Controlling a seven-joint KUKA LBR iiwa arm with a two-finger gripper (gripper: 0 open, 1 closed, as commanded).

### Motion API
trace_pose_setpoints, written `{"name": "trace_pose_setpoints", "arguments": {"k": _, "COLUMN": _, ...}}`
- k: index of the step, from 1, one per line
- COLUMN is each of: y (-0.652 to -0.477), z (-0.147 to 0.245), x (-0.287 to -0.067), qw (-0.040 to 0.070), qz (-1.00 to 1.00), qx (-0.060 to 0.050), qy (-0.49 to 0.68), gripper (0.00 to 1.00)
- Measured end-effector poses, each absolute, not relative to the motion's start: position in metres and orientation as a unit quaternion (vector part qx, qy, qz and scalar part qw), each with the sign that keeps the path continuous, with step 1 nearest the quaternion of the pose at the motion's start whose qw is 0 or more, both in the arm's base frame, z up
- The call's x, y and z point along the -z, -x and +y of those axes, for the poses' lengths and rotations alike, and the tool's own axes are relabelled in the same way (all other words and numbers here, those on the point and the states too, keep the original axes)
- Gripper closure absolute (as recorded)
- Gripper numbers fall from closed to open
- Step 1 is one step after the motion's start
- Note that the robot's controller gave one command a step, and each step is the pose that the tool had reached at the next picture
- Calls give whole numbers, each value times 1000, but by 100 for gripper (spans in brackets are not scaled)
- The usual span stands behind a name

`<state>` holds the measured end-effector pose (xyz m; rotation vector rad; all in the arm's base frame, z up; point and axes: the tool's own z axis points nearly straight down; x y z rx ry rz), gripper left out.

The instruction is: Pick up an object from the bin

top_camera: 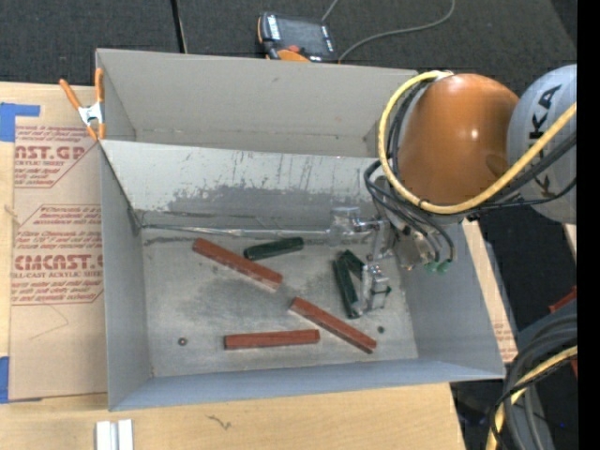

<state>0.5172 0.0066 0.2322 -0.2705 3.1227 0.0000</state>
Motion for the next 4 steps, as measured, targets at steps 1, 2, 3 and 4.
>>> {"name": "trace_pose_setpoints", "arguments": {"k": 1, "y": -570, "z": 38, "x": -120, "qw": -1, "qz": 995, "qx": -1, "qy": 103, "gripper": 0}}
{"name": "trace_pose_setpoints", "arguments": {"k": 2, "y": -517, "z": 101, "x": -70, "qw": -1, "qz": 999, "qx": -2, "qy": 54, "gripper": 0}}
{"name": "trace_pose_setpoints", "arguments": {"k": 3, "y": -557, "z": 121, "x": -131, "qw": 5, "qz": 994, "qx": -1, "qy": 110, "gripper": 0}}
{"name": "trace_pose_setpoints", "arguments": {"k": 4, "y": -584, "z": 149, "x": -68, "qw": 0, "qz": 960, "qx": -1, "qy": 281, "gripper": 0}}
